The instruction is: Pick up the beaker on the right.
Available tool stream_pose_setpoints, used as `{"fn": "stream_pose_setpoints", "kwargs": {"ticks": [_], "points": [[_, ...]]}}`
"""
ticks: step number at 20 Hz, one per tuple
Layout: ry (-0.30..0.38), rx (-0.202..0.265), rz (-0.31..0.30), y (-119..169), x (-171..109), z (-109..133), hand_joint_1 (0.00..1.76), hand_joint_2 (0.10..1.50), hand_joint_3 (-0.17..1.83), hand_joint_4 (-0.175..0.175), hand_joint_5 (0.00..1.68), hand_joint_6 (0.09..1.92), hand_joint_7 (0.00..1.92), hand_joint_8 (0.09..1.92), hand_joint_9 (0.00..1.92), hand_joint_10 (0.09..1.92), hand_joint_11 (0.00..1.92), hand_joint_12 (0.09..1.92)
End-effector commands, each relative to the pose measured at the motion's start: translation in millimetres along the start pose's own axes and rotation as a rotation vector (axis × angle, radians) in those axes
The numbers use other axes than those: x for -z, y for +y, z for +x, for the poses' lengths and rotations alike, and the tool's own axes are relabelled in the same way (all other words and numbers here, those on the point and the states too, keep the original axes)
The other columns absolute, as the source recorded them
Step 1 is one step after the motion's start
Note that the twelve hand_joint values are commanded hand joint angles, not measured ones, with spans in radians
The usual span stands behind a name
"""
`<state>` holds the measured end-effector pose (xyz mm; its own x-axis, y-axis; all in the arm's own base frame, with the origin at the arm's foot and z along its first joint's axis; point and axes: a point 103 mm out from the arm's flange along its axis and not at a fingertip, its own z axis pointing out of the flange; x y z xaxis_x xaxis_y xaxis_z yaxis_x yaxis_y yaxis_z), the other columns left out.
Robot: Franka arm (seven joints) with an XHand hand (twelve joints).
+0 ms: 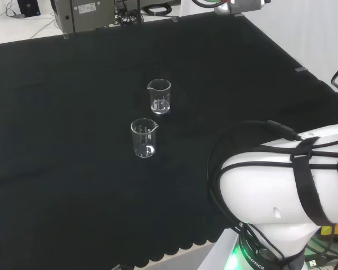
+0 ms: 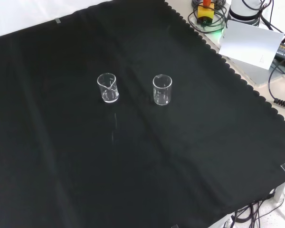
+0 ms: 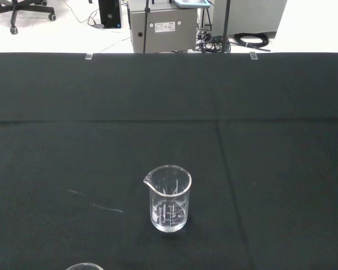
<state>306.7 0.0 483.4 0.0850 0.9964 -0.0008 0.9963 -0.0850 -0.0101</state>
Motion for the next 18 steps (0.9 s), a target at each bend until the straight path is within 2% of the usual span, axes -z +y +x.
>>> {"fn": "stream_pose_setpoints", "kwargs": {"ticks": [1,4,9,13,18], "points": [[-0.010,-0.001,-0.009,0,0,-3,0.02,1.13,0.55,-0.011,0.15,0.21,0.01,0.41,0.12,0.64,0.03,1.31],[-0.017,-0.003,-0.011,0,1,-3,0.00,1.20,0.42,-0.011,0.20,0.09,0.00,0.41,0.11,0.64,0.00,1.37],[-0.024,-0.012,-0.003,1,-1,2,0.00,1.21,0.40,-0.012,0.21,0.09,0.00,0.41,0.11,0.64,0.00,1.38],[-0.020,-0.026,-0.011,2,-9,-3,0.00,1.21,0.39,-0.012,0.21,0.09,0.00,0.41,0.12,0.64,0.00,1.38],[0.006,-0.029,-0.030,10,-28,-16,0.12,1.17,0.35,-0.015,0.23,0.09,0.07,0.46,0.21,0.68,0.01,1.40]]}}
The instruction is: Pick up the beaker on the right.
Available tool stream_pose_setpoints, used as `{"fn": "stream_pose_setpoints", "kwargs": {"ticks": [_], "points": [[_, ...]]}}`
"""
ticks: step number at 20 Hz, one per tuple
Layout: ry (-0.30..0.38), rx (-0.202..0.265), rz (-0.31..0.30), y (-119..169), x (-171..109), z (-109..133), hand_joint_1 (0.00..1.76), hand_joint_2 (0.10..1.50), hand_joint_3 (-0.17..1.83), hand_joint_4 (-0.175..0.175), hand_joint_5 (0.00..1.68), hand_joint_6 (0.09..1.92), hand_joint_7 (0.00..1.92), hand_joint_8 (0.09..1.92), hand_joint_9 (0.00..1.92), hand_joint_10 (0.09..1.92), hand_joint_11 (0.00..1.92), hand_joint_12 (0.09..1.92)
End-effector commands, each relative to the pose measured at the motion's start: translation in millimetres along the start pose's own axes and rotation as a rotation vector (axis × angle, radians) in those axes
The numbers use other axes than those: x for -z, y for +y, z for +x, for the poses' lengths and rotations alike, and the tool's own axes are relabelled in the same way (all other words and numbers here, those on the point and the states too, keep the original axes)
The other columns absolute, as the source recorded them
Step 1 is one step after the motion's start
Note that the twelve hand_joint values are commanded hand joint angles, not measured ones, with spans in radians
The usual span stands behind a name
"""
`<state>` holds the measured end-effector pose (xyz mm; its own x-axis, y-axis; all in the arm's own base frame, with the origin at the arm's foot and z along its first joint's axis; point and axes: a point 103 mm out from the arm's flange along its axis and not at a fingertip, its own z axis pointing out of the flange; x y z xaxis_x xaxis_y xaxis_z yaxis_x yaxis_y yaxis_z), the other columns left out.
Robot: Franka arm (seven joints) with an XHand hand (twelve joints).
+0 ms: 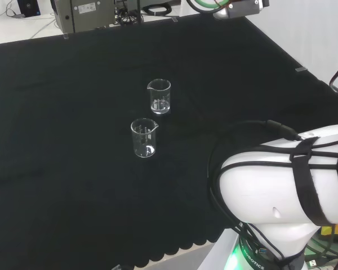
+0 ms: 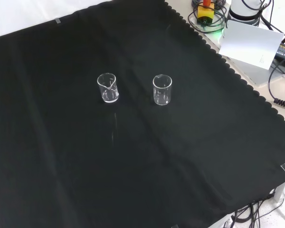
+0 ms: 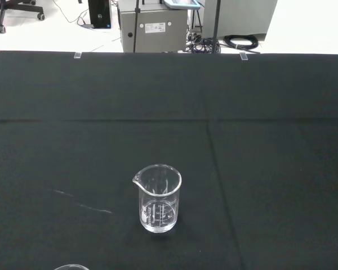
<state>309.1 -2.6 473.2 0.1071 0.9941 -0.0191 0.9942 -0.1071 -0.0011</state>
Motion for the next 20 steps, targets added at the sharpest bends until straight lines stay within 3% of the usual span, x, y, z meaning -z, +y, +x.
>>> {"fn": "stream_pose_setpoints", "kwargs": {"ticks": [1,6,11,20], "points": [[0.032,-0.008,-0.012,10,-23,-16,0.15,1.15,0.34,-0.016,0.24,0.09,0.08,0.48,0.23,0.69,0.02,1.40],[0.051,-0.011,0.031,34,-55,-29,0.26,1.11,0.32,-0.017,0.26,0.09,0.10,0.51,0.25,0.69,0.03,1.40],[0.107,0.007,0.061,68,-97,-44,0.43,1.03,0.30,-0.015,0.26,0.09,0.23,0.59,0.32,0.70,0.05,1.40],[0.175,0.040,0.164,135,-183,-56,0.63,0.86,0.43,0.004,0.25,0.09,0.15,0.65,0.30,0.70,0.06,1.41]]}}
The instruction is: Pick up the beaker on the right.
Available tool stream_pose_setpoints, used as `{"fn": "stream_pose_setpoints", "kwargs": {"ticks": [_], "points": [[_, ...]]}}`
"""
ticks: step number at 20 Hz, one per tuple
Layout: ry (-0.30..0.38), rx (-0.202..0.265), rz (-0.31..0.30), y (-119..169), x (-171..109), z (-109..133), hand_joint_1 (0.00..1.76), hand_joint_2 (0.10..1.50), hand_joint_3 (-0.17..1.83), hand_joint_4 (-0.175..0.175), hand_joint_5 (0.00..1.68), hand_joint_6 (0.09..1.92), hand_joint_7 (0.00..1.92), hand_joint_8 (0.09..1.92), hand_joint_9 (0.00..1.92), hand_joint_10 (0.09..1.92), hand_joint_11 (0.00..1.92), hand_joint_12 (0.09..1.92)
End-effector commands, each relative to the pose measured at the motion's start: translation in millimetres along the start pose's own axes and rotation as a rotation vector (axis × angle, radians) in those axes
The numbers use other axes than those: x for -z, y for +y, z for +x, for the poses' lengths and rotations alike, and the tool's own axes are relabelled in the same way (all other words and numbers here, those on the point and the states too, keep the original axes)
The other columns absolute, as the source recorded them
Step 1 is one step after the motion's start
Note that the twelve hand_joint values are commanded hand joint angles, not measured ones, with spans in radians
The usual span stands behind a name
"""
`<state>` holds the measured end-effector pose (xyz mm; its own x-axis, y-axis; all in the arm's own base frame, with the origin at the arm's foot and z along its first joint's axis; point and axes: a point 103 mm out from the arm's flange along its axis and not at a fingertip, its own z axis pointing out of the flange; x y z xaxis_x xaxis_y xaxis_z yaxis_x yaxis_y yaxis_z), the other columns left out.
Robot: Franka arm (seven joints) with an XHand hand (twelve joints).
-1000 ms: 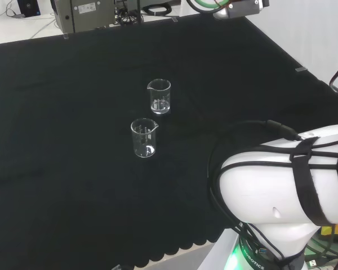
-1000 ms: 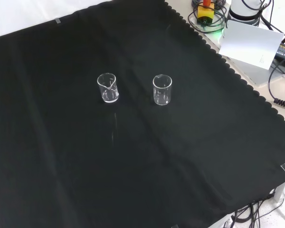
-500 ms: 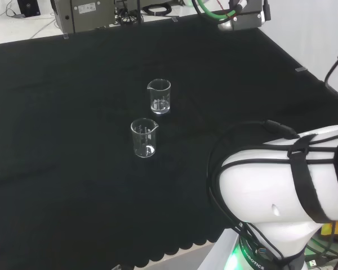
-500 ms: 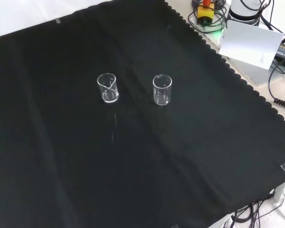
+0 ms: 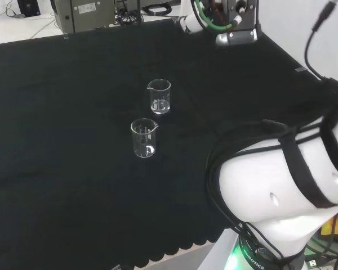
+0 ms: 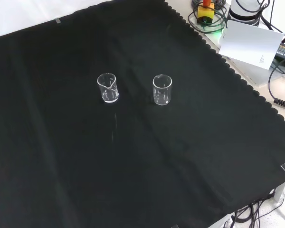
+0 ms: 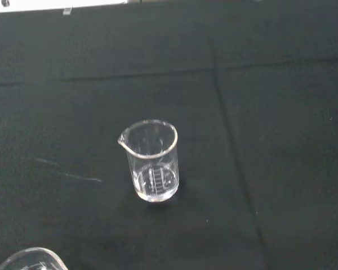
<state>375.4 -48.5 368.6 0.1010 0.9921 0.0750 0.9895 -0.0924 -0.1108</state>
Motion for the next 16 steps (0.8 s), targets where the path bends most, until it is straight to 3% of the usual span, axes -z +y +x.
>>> {"fn": "stream_pose_setpoints", "kwargs": {"ticks": [1,16], "points": [[0.086,0.037,0.061,78,-77,-28,0.63,0.84,0.45,0.004,0.25,0.09,0.15,0.65,0.30,0.70,0.06,1.41],[0.183,0.119,0.095,134,-167,-32,0.69,0.72,0.52,-0.011,0.30,0.09,0.20,0.67,0.37,0.70,0.11,1.41]]}}
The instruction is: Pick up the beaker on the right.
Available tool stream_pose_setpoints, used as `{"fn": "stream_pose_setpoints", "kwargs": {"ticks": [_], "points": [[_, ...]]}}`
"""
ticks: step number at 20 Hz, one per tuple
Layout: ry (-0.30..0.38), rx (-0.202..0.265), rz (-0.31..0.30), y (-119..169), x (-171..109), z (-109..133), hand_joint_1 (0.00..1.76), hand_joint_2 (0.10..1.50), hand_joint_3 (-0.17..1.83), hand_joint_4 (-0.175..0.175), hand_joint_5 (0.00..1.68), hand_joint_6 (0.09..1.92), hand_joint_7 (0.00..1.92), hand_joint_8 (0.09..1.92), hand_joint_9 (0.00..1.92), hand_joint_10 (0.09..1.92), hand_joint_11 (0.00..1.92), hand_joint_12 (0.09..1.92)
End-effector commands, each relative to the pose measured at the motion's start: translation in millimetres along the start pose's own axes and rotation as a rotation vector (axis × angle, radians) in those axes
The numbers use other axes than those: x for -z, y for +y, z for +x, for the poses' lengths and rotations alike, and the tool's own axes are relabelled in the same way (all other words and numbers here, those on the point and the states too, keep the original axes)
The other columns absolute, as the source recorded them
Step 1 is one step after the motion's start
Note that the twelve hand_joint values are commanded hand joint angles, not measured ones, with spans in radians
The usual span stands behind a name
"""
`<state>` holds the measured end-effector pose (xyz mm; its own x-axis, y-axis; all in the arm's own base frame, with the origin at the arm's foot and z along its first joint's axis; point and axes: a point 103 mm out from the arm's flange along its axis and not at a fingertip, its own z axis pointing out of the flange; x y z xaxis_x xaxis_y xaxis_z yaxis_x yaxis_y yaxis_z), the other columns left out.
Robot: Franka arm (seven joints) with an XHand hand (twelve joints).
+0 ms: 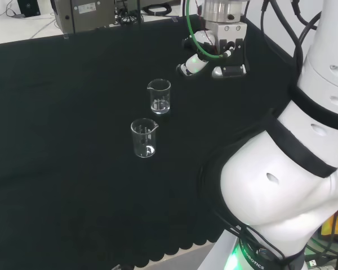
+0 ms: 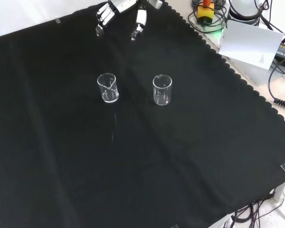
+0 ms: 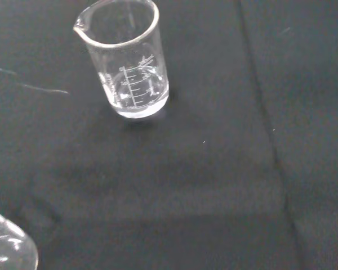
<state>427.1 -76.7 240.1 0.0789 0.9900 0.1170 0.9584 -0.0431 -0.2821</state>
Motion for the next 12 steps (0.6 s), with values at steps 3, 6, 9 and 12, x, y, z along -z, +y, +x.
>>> {"fn": "stream_pose_setpoints", "kwargs": {"ticks": [3,6,9,12], "points": [[0.148,0.119,-0.068,80,-49,-6,0.70,0.71,0.53,-0.013,0.31,0.09,0.20,0.67,0.37,0.70,0.11,1.41],[0.155,0.123,-0.045,85,-62,-7,0.70,0.70,0.53,-0.014,0.31,0.09,0.20,0.67,0.38,0.70,0.12,1.41],[0.166,0.134,-0.029,90,-72,-8,0.70,0.69,0.54,-0.015,0.31,0.09,0.20,0.67,0.37,0.69,0.12,1.41],[0.178,0.151,-0.025,94,-80,-8,0.71,0.68,0.54,-0.015,0.31,0.09,0.20,0.67,0.36,0.69,0.11,1.40]]}}
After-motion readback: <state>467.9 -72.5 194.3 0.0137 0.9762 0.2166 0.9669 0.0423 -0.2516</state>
